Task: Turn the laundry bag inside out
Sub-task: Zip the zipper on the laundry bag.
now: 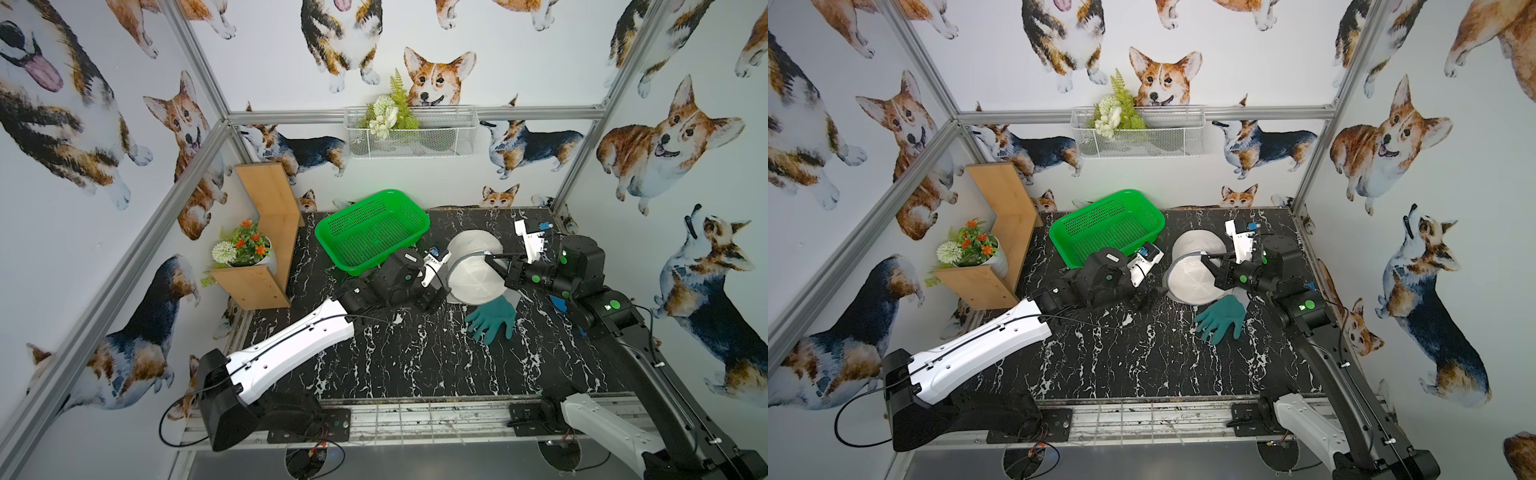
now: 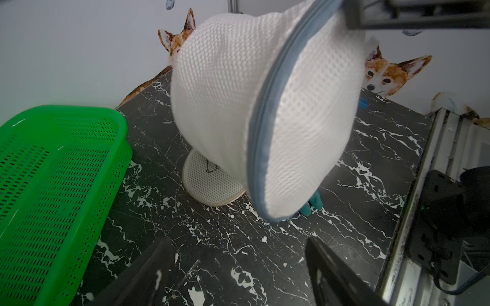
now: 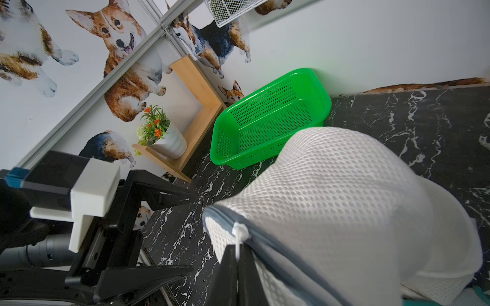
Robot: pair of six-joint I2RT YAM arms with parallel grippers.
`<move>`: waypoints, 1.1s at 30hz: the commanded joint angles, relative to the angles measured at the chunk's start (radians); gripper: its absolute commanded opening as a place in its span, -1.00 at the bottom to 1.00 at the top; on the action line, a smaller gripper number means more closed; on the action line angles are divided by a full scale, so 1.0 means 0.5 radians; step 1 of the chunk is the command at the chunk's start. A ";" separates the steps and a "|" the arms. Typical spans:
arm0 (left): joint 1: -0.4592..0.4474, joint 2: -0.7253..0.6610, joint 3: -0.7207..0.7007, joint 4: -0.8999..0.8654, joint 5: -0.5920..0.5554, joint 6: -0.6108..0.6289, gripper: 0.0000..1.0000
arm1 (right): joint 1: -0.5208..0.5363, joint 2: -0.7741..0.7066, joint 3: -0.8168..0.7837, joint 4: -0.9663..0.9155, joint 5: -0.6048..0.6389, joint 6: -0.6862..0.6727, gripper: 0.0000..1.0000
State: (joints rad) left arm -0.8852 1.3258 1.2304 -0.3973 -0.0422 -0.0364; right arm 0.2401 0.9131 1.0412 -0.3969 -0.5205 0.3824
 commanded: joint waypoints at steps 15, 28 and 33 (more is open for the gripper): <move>-0.006 0.023 0.233 0.225 0.416 0.034 0.72 | 0.159 0.118 0.089 -0.144 0.069 -0.262 -1.00; -0.006 0.139 0.325 0.106 0.453 0.031 0.47 | 0.320 0.123 0.136 0.021 0.050 -0.075 -1.00; -0.006 0.156 0.331 0.073 0.400 0.051 0.06 | 0.331 0.102 0.145 0.024 0.030 -0.095 -1.00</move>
State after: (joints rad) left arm -0.8886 1.4006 1.3861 -0.3462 0.1650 -0.0216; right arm 0.4023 0.9722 1.1034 -0.4362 -0.4843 0.3328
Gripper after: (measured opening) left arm 0.559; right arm 0.066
